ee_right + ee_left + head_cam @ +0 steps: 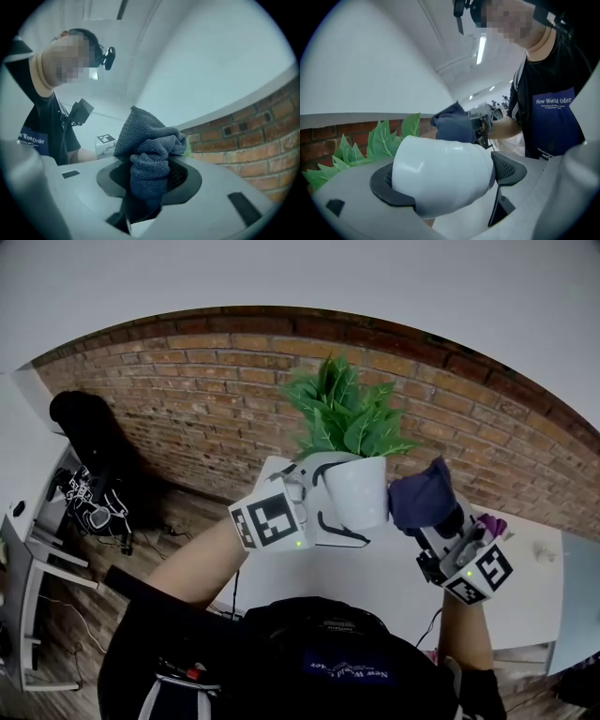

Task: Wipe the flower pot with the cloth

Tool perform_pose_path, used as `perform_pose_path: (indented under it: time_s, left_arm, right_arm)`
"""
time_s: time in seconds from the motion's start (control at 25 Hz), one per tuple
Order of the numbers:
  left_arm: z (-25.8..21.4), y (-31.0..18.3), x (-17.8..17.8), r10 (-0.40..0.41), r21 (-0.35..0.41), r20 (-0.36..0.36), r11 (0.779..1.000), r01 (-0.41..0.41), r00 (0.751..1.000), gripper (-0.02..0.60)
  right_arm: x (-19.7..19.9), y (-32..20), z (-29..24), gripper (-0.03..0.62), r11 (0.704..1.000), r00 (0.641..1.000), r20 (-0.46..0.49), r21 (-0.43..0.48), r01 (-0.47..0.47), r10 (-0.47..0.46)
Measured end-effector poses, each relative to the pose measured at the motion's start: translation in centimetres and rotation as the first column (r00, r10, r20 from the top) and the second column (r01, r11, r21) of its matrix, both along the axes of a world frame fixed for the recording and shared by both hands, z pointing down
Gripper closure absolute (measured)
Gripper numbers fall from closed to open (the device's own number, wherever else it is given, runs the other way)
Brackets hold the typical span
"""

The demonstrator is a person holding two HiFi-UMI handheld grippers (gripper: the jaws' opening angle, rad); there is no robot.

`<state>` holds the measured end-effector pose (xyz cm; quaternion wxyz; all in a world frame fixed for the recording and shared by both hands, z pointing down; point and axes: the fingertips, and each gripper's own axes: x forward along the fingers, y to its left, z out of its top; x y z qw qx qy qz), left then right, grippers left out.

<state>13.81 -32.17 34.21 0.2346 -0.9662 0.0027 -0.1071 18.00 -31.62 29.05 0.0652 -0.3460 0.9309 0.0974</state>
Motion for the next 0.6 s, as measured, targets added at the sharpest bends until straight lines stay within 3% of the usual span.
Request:
perform_pose_path:
  time_s: [0.2,0.32,0.4,0.48,0.6]
  left_arm:
    - [2.1,-1.1,0.4,-0.033,0.015,0.108,0.999,0.032,0.994,0.057]
    - [3.0,-1.2,0.4,-0.041,-0.002,0.148,0.999,0.042,0.988,0.057]
    - [3.3,-1.4,0.4,-0.051,0.006,0.170,0.999,0.051,0.984,0.057]
    - [3.8,-1.5,0.3,-0.060,0.030,0.186,0.998,0.055,0.981,0.057]
    - [3.6,-1.2,0.1,-0.053,0.046,0.181,0.998,0.045,0.982,0.058]
  right_arm:
    - [-7.0,1.0,-0.9,0.465,0.989,0.973,-0.232,0.147,0.021,0.014]
    - [-9.4,1.1,1.0,0.465,0.985,0.923,-0.382,0.171,0.034,0.035]
    - [-10.1,0.7,2.6,0.465,0.984,0.872,-0.485,0.175,0.031,0.059]
    - [-10.2,0.3,3.0,0.464,0.982,0.851,-0.519,0.189,0.031,0.073]
    - [-9.0,-0.4,2.1,0.464,0.990,0.896,-0.434,0.137,-0.037,0.094]
